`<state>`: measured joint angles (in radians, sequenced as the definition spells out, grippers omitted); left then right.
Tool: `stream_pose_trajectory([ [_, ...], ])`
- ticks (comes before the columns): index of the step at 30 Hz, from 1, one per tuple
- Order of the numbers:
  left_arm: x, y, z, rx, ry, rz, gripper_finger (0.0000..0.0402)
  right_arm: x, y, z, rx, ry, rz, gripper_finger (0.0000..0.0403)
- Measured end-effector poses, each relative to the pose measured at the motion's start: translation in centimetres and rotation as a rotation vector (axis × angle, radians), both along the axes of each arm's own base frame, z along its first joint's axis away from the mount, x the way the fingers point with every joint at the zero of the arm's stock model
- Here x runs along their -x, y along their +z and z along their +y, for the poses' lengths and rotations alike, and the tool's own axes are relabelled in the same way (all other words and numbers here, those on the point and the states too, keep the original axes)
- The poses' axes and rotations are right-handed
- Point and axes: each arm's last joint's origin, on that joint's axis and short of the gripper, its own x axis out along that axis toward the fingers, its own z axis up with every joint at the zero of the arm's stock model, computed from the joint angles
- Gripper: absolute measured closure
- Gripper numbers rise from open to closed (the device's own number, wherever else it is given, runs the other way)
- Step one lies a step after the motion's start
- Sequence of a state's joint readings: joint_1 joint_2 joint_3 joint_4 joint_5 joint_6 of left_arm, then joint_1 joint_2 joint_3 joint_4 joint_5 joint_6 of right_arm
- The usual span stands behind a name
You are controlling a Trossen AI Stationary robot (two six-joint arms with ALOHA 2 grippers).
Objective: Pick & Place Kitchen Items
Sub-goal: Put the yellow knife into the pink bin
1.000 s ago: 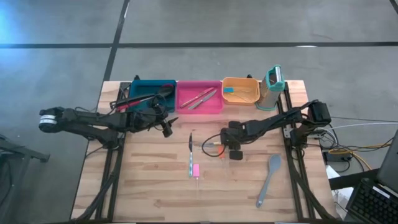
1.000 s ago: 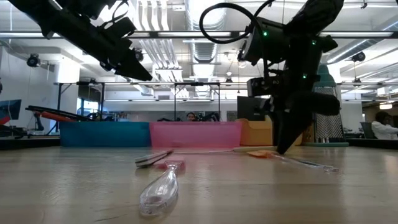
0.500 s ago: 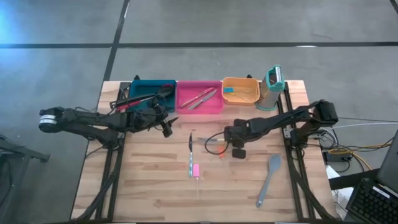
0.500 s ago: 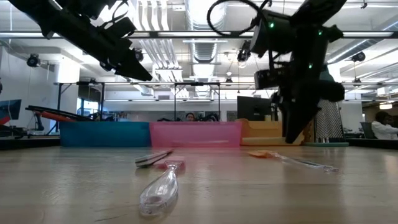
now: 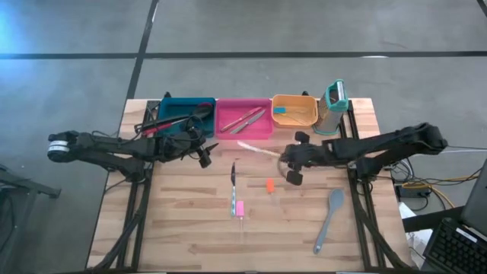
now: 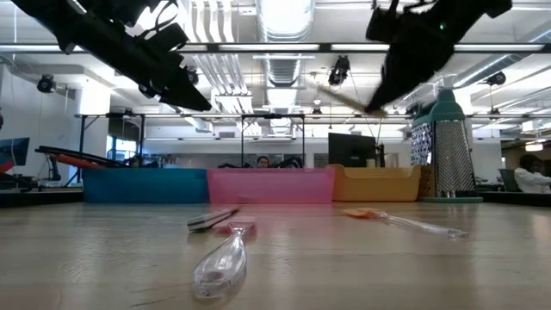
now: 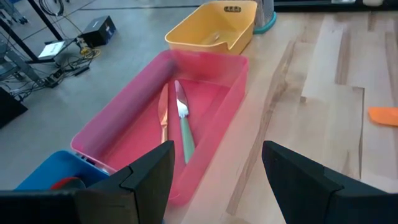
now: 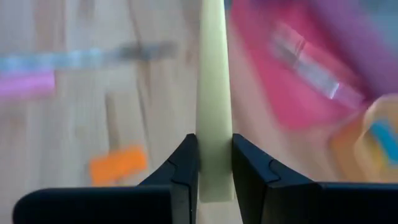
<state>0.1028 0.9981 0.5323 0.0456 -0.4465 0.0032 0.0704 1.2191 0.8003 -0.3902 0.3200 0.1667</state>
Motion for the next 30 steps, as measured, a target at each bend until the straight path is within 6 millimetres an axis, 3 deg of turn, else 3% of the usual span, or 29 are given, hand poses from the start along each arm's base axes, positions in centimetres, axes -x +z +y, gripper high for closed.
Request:
stream_pose_trajectory([
  [5,-0.2,0.4,0.0,-0.002,0.000,-0.043,0.0154,0.5,1.6,-0.1,0.116,0.070,-0.345,0.0346],
  [12,-0.5,1.2,-0.1,-0.037,-0.065,-0.235,0.0154,1.1,1.9,0.1,0.183,0.159,-0.697,0.0346],
  [20,-0.8,3.4,-0.8,-0.132,-0.341,-0.560,0.0154,0.0,1.6,0.2,0.242,0.204,-0.692,0.0346],
  [30,-5.1,4.7,-0.8,-0.154,-0.479,-0.517,0.0156,-1.8,2.6,0.5,0.288,0.268,-0.689,0.0346],
])
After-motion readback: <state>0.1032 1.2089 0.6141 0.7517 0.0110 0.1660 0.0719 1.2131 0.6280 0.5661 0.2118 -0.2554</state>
